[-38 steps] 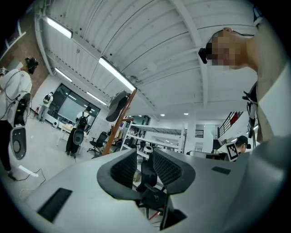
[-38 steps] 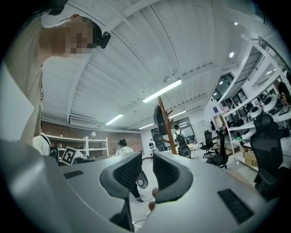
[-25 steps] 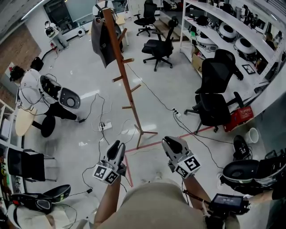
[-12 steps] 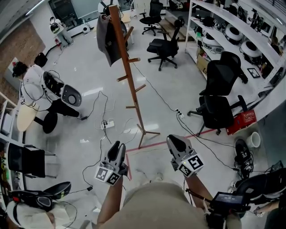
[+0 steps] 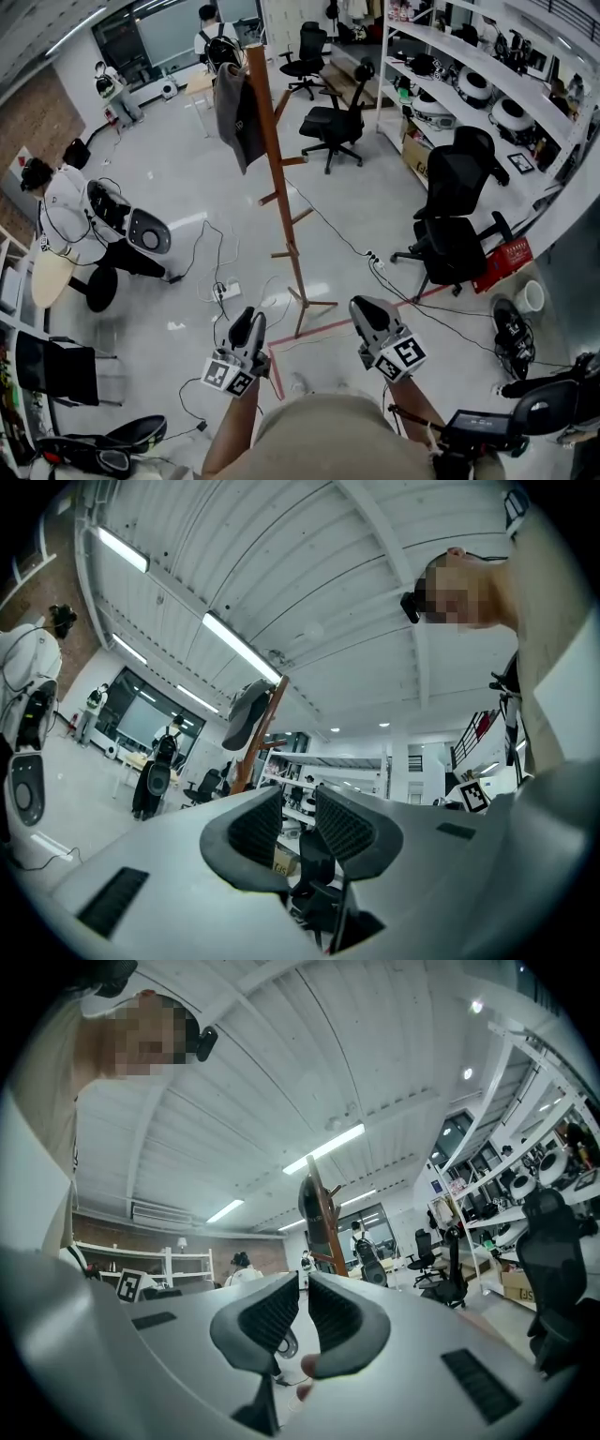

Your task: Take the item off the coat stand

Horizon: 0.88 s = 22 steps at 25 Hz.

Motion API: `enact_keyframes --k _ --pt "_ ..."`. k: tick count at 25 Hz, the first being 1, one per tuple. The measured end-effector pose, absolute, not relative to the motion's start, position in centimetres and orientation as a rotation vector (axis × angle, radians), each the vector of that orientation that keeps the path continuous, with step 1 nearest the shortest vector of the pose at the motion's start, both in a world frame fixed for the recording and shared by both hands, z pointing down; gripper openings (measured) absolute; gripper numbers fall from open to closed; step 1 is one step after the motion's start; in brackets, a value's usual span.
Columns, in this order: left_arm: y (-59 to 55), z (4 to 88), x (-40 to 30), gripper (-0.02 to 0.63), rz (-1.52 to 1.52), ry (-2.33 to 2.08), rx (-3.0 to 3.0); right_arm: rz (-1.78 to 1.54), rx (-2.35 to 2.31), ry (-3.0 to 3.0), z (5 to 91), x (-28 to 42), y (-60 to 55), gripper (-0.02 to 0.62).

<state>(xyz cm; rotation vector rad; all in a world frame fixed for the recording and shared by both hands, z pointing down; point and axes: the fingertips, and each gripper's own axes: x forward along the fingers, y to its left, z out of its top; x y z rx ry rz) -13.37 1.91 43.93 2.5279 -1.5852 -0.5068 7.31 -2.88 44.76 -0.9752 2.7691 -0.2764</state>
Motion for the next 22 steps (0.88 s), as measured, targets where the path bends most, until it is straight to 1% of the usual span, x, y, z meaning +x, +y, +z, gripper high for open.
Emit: enact_keyframes --k 4,22 --pt "0.3 43.6 -14.3 0.104 -0.501 -1.545 2.566 -0.248 -1.025 2.756 44.3 5.9 -3.9 0.042" --pt "-3.1 47.1 -20.6 0.103 -0.488 -1.422 2.586 -0.194 -1.145 2.747 46.2 -0.5 -6.5 0.043"
